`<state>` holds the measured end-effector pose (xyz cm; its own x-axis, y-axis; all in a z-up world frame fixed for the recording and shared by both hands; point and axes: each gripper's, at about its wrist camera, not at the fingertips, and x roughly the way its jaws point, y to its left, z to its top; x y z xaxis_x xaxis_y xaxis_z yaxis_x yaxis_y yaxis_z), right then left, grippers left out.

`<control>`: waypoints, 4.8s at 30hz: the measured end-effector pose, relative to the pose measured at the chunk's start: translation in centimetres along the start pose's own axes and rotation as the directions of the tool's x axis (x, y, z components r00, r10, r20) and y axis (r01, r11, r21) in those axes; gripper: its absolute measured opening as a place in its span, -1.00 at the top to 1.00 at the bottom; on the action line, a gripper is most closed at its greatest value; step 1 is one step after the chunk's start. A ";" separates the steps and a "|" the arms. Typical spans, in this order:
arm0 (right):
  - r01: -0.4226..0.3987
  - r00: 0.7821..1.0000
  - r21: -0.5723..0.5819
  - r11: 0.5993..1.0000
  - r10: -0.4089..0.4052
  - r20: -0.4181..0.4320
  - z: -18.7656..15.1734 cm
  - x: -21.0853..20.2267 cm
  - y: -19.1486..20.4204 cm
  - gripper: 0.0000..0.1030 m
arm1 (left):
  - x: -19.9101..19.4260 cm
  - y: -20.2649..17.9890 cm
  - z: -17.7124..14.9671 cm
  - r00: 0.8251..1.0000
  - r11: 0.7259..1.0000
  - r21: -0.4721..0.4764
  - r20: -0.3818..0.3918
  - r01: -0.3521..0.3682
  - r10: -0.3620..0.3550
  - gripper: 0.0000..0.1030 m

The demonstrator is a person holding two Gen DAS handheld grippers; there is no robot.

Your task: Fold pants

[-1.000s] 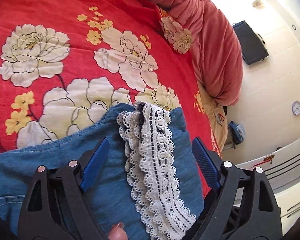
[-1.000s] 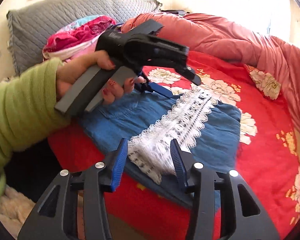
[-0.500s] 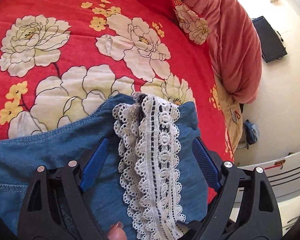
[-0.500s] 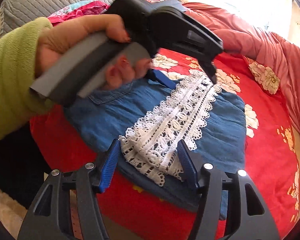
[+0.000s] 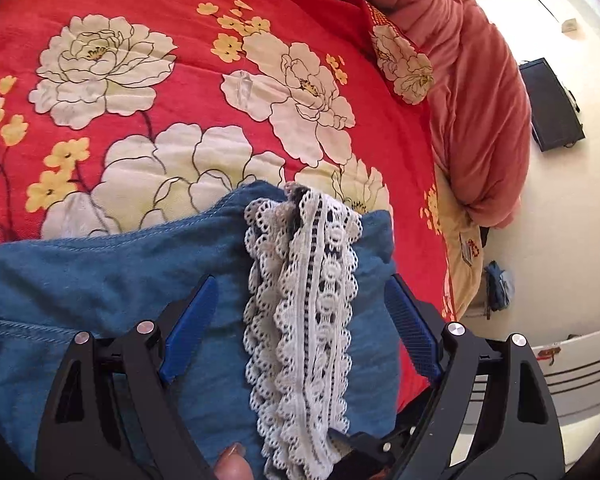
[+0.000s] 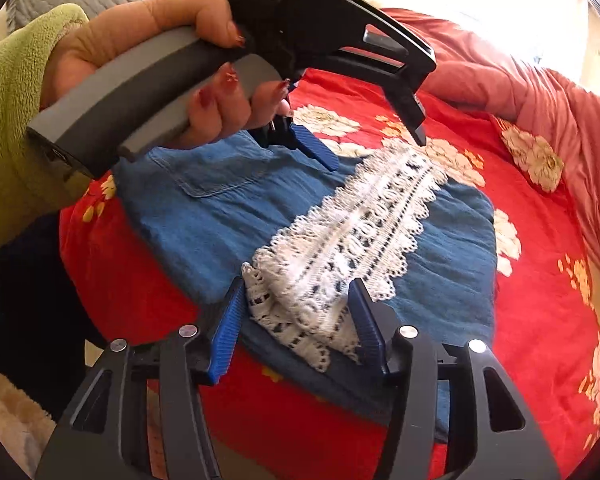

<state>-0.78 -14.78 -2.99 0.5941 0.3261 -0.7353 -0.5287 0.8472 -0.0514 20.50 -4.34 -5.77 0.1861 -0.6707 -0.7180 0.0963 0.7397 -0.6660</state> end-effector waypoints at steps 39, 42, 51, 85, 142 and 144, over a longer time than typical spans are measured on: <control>-0.299 0.946 0.158 0.941 0.270 0.180 1.3 -4.5 -3.0 0.09 | -3.7 2.9 -0.8 0.978 0.996 0.032 0.192 -0.087 0.079 0.17; -0.229 0.963 0.210 0.950 0.189 0.195 1.0 -5.6 -5.2 0.07 | -5.2 2.6 -1.1 0.968 0.994 0.036 0.235 -0.102 0.091 0.12; -0.103 0.994 0.239 0.965 0.107 -0.001 -1.2 -2.6 -6.7 0.05 | -6.5 -2.1 -6.3 0.944 0.951 0.220 0.297 -0.217 0.146 -0.19; -0.085 0.996 0.368 0.926 0.063 0.070 -2.2 -5.6 -8.3 -0.51 | -6.0 -2.1 -15.7 0.871 0.823 0.336 0.355 -0.458 0.340 -0.44; -0.237 0.970 0.104 0.966 0.241 -0.029 15.0 4.9 0.1 -0.58 | -17.6 10.1 -16.3 0.802 0.910 -0.046 0.454 -0.413 0.388 -0.81; -0.253 0.965 0.090 0.963 0.258 -0.052 15.8 5.9 0.6 -0.58 | -17.1 9.8 -15.9 0.809 0.914 -0.043 0.448 -0.404 0.380 -0.81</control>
<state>11.95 -5.72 3.30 0.4050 0.5113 -0.7580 -0.6051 0.7714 0.1970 2.67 13.50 -3.27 0.6257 -0.2374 -0.7431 -0.0296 0.9446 -0.3268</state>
